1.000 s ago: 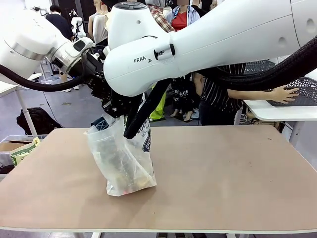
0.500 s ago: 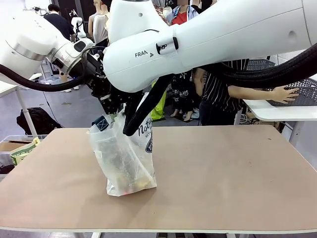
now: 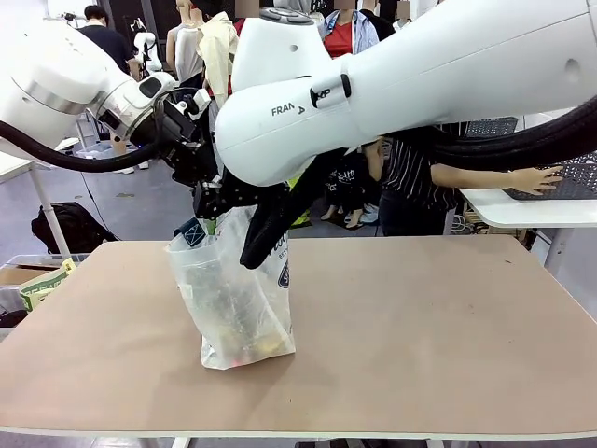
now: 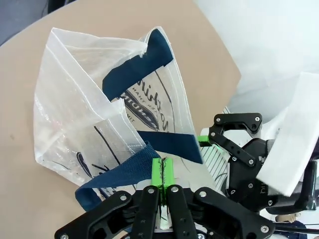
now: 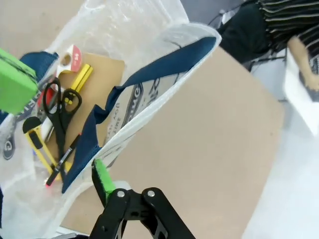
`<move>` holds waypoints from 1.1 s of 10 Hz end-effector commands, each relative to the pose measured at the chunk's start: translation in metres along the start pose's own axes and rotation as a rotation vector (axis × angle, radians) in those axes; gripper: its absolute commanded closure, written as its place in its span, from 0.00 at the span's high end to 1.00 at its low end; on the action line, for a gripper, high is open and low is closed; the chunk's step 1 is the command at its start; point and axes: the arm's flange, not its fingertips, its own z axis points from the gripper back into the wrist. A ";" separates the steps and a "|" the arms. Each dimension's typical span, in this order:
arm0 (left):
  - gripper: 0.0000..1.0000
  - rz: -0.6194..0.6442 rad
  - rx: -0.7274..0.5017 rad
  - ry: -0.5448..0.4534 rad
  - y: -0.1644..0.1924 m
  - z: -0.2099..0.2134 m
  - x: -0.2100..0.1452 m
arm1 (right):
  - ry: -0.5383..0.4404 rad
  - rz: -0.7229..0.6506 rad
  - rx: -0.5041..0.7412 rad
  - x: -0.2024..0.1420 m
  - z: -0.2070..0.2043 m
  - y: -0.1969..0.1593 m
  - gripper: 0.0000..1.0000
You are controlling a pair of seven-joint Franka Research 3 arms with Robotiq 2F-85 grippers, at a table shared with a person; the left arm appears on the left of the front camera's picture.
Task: Transfer purchased items from the store into the shopping bag.
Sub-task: Move the Reusable shopping bag to the right side of the table.
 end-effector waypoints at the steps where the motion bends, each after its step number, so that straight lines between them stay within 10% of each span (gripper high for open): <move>1: 0.00 -0.009 -0.010 0.022 -0.004 -0.001 0.009 | -0.051 -0.070 0.047 -0.022 0.013 -0.005 0.97; 11: 0.00 0.037 -0.040 0.006 -0.010 -0.009 0.011 | -0.066 -0.195 0.171 -0.014 0.004 -0.004 0.97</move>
